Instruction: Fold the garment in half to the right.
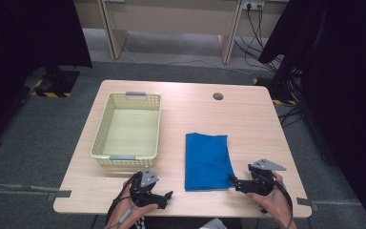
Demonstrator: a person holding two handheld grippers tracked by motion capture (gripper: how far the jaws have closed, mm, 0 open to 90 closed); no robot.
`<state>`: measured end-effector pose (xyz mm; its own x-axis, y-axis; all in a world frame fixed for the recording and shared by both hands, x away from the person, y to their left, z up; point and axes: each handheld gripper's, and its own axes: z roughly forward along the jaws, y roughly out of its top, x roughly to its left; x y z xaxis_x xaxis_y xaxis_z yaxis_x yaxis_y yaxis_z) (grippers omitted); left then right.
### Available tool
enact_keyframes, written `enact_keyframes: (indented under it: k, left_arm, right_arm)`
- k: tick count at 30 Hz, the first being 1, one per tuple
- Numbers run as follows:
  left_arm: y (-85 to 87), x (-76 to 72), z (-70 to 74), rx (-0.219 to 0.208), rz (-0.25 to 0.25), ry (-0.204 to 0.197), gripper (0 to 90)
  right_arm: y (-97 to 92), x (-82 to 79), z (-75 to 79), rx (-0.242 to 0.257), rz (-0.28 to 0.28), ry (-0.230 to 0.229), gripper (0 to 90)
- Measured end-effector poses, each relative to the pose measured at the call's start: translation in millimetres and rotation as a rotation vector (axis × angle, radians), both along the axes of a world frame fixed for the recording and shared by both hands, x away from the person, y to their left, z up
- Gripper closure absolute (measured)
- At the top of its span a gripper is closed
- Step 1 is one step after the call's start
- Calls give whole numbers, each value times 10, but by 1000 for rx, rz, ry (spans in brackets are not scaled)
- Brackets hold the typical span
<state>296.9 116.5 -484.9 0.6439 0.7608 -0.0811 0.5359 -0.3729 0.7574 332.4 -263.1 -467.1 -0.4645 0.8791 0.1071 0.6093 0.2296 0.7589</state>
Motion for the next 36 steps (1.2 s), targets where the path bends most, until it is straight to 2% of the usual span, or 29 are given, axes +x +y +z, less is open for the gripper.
enact_keyframes:
  k: [5, 16, 27, 33, 36]
  left_arm:
    - [101, -67, -18, 10, 11, -17, 52]
    - [167, -165, -46, 29, 23, -50, 48]
    - [201, -221, -58, 30, 33, -61, 48]
    - [225, -241, -58, 21, 43, -57, 46]
    - [235, -256, -55, 30, 46, -55, 44]
  right_arm:
    - [-33, -80, -15, 0, 1, 0, 95]
    - [-123, -257, -12, 5, -9, -16, 75]
    - [-171, -401, -59, 25, -5, -18, 56]
    - [-196, -489, -74, 33, -2, -21, 40]
    - [-206, -533, -74, 27, -7, -26, 31]
